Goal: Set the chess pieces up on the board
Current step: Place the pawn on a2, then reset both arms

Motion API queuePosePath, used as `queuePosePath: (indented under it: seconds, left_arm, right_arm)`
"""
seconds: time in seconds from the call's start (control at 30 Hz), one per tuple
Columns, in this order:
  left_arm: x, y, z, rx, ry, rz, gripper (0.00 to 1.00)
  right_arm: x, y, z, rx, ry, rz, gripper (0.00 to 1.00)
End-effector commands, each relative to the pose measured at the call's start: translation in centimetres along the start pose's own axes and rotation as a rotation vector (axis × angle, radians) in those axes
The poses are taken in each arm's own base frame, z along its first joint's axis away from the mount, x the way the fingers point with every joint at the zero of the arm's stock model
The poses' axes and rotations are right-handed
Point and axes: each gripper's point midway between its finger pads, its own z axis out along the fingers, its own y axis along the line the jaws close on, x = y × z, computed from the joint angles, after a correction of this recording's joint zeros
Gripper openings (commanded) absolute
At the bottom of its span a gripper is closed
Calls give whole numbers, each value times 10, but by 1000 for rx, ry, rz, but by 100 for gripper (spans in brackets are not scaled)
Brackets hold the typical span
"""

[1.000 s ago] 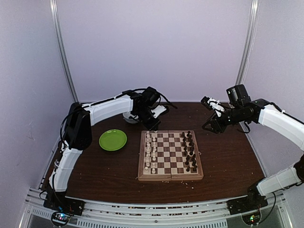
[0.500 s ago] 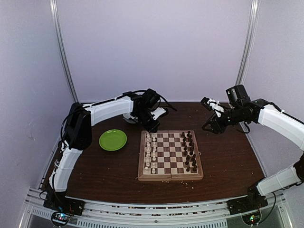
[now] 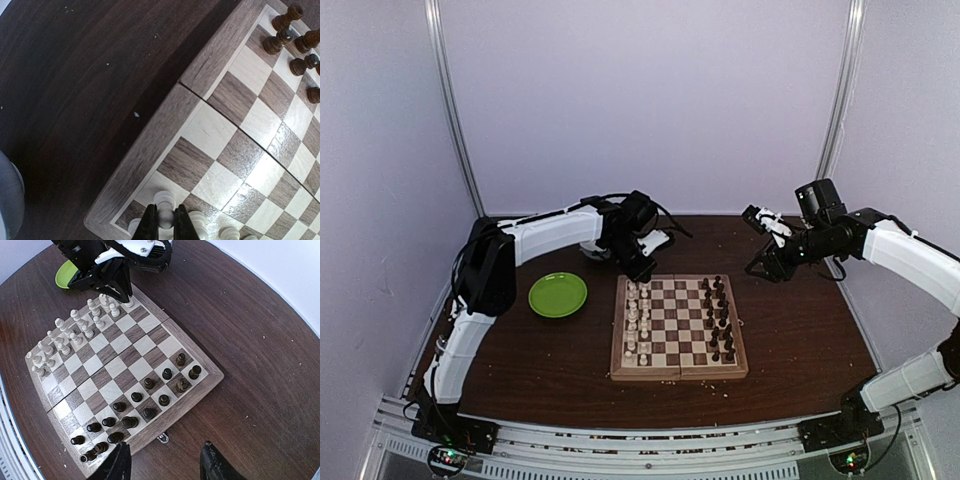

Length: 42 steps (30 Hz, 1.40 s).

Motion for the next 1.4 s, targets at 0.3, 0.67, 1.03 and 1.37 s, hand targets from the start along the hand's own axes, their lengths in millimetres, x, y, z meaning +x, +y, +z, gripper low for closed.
queuePosePath:
  seconds: [0.3, 0.67, 1.03, 1.37]
  left_arm:
    - [4, -3, 13, 20, 8, -1, 7]
    - [0, -2, 9, 12, -2, -7, 21]
    - [-36, 8, -48, -61, -122, 13, 28]
    - [-58, 28, -203, -258, -320, 44, 39]
  right_arm:
    - [0, -2, 0, -1, 2, -3, 47]
    - [-1, -2, -1, 1, 1, -3, 47]
    - [-12, -9, -8, 46, -23, 15, 48]
    - [-63, -69, -81, 340, -164, 102, 73]
